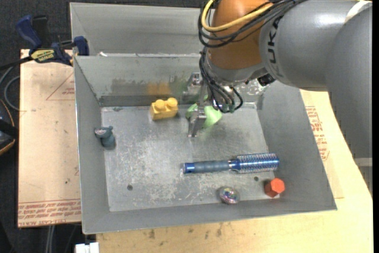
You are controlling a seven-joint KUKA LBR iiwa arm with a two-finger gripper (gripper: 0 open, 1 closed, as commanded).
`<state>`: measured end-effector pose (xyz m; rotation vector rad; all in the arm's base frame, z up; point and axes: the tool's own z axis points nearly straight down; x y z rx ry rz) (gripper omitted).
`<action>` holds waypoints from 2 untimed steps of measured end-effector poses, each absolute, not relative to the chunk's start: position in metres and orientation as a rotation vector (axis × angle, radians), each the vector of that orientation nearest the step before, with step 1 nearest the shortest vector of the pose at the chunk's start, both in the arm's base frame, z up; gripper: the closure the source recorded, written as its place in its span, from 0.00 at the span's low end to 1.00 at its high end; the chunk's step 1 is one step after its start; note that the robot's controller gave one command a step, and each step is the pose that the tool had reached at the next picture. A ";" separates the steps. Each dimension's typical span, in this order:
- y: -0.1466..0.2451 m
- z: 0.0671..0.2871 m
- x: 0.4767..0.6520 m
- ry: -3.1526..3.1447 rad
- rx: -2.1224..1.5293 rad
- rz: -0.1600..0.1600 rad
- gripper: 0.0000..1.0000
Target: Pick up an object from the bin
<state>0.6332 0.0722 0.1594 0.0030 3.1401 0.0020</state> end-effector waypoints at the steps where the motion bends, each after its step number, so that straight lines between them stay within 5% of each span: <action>1: -0.008 0.076 0.641 3.130 0.074 0.005 0.00; 2: -0.065 0.077 0.602 3.109 0.293 0.008 0.00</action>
Offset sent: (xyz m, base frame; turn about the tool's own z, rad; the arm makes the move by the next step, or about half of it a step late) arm 0.0050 -0.0777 -0.0850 0.0361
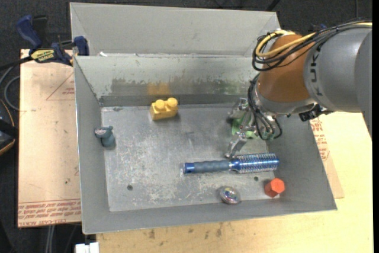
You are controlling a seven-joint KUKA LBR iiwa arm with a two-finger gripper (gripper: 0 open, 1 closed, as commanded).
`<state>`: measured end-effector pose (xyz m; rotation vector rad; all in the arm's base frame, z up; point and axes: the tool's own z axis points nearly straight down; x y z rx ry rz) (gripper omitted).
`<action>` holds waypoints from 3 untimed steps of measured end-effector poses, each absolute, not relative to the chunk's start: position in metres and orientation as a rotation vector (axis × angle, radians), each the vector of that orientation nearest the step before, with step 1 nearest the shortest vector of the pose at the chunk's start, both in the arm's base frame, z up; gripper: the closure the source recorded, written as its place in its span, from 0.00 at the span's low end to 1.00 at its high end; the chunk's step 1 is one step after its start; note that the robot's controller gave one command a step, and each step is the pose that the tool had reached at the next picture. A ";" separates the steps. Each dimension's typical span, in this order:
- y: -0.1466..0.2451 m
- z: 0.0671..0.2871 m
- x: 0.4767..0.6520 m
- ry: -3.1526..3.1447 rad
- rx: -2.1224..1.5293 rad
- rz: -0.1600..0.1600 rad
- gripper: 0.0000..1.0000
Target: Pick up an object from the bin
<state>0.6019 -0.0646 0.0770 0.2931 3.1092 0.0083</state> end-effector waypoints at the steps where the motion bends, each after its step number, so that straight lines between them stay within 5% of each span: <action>1: -0.053 0.079 0.601 3.124 0.193 -0.001 0.00; 3: -0.130 0.095 0.502 3.083 -0.255 -0.006 0.00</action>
Offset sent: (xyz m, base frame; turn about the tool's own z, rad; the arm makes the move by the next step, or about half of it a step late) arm -0.0039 0.0118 -0.0010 -0.0672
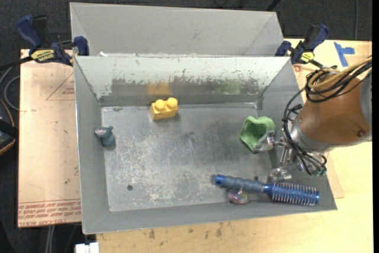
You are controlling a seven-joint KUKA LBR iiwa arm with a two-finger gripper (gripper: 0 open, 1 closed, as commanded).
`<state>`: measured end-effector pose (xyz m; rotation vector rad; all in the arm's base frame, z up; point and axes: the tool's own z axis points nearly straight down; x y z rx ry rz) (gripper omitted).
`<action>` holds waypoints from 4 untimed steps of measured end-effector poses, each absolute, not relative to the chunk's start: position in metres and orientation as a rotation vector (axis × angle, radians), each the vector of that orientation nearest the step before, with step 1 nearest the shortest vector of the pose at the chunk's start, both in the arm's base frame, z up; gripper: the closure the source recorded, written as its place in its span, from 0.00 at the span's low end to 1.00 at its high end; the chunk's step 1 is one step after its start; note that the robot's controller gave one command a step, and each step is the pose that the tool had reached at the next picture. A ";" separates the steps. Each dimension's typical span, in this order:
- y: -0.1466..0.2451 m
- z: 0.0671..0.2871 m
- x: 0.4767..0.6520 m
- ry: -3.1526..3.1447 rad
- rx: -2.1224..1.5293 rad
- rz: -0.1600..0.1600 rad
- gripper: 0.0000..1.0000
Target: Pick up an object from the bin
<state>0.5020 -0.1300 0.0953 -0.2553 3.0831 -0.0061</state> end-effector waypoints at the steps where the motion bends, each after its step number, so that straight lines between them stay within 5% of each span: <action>1: -0.084 0.082 0.501 3.073 -0.020 -0.011 0.00; 2: -0.040 0.087 0.498 3.070 -0.097 -0.011 0.00; 3: 0.038 0.116 0.494 3.050 -0.544 -0.004 0.00; 4: -0.020 0.161 0.487 3.126 0.207 0.000 0.00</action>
Offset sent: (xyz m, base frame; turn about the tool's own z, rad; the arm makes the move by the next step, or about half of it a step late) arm -0.0201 0.0461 -0.0235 0.1516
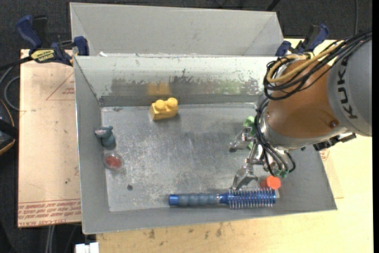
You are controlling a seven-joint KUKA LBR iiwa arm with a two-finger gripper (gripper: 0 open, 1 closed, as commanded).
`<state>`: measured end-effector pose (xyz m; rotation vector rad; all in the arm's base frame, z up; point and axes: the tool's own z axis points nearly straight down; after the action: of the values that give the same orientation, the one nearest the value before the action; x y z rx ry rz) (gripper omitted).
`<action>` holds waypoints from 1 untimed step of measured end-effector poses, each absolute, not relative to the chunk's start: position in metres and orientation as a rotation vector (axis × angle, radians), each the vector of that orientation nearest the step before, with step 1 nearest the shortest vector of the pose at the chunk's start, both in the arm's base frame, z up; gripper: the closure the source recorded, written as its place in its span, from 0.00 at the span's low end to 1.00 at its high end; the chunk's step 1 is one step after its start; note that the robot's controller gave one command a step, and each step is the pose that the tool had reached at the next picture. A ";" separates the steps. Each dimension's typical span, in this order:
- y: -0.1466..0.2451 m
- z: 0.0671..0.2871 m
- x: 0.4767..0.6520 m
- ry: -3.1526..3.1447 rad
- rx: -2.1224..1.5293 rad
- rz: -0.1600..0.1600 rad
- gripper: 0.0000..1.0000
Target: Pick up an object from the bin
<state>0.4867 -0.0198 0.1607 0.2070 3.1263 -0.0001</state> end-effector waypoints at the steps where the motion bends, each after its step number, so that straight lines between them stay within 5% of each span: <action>1: 0.062 0.079 0.485 3.127 -0.157 0.002 0.00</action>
Offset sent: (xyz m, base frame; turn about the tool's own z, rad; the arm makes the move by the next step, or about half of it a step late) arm -0.0047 0.0808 -0.0831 -0.2336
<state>0.4851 0.0620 0.0794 -0.1569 3.1265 0.0022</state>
